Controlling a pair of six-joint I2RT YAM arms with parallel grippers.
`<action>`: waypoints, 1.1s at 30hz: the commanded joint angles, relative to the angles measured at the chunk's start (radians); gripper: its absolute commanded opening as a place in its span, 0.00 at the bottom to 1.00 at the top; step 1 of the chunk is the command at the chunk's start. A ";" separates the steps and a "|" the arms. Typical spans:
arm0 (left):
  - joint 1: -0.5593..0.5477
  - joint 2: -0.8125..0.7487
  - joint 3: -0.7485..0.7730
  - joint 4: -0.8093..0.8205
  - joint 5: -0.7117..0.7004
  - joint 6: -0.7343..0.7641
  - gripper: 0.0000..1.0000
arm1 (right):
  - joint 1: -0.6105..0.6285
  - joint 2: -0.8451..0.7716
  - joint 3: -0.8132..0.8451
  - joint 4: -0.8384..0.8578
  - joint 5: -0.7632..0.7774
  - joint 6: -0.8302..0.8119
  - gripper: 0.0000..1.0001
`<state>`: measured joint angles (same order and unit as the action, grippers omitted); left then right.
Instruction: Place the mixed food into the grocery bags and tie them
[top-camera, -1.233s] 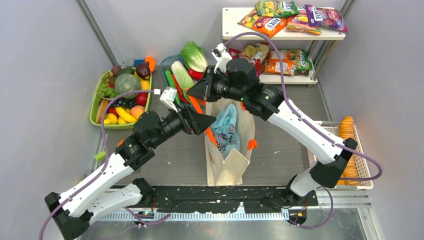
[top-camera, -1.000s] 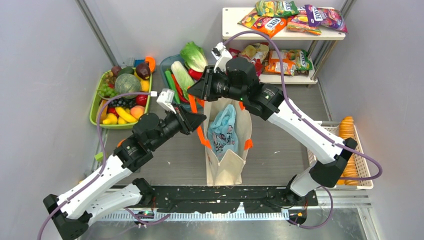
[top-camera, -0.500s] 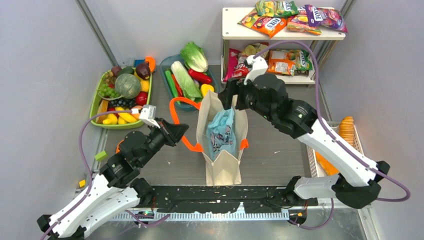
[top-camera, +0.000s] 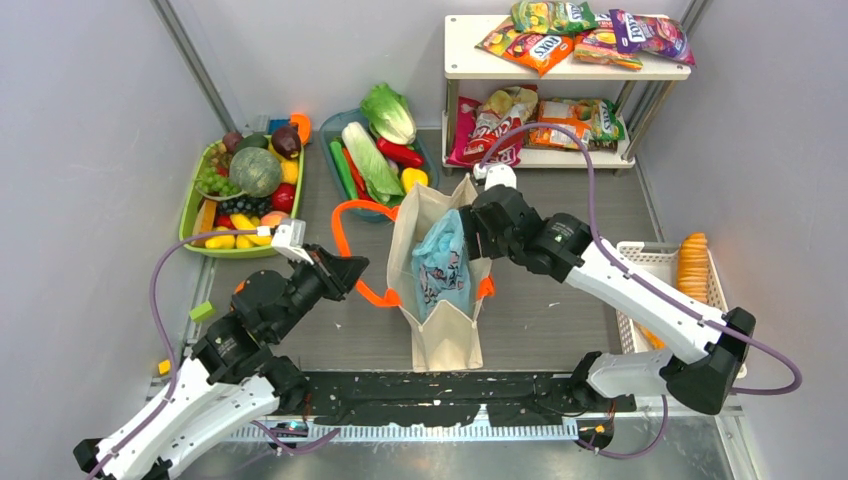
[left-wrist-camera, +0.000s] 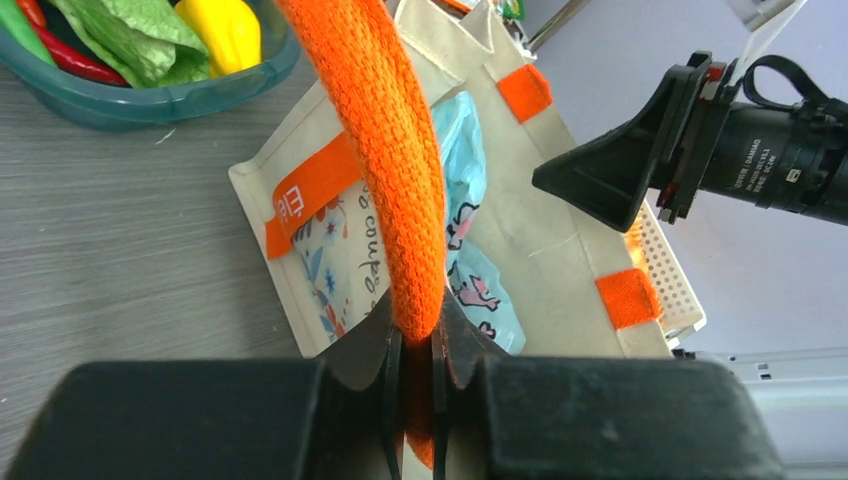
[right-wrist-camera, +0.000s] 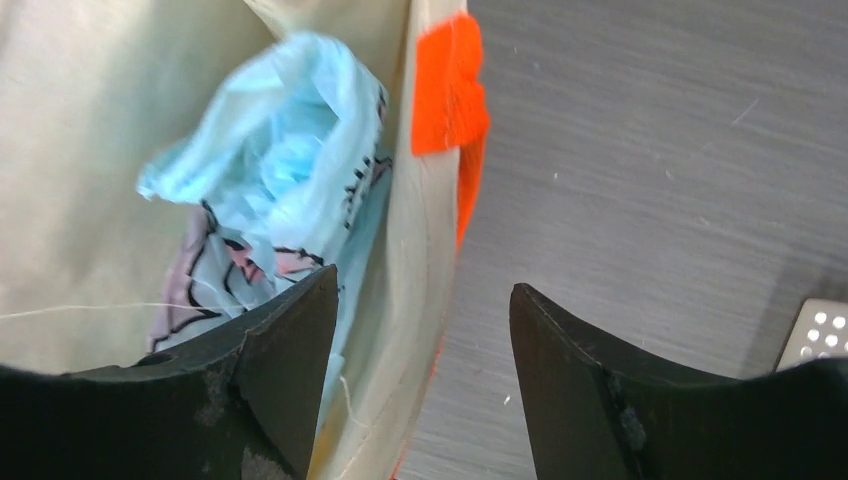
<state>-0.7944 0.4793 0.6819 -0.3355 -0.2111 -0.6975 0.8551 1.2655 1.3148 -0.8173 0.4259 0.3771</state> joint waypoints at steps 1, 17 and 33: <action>0.002 -0.024 0.002 -0.053 -0.034 0.011 0.14 | -0.005 -0.045 -0.061 -0.003 0.032 0.051 0.69; 0.002 -0.009 0.273 -0.216 -0.103 0.250 0.80 | -0.005 -0.159 -0.105 0.089 -0.074 0.033 0.05; -0.064 0.486 0.472 -0.062 0.288 0.156 0.71 | -0.005 -0.177 -0.112 0.135 -0.210 0.044 0.05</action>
<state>-0.8215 0.9398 1.0451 -0.4534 0.0257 -0.5652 0.8532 1.1213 1.1725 -0.7452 0.2573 0.4179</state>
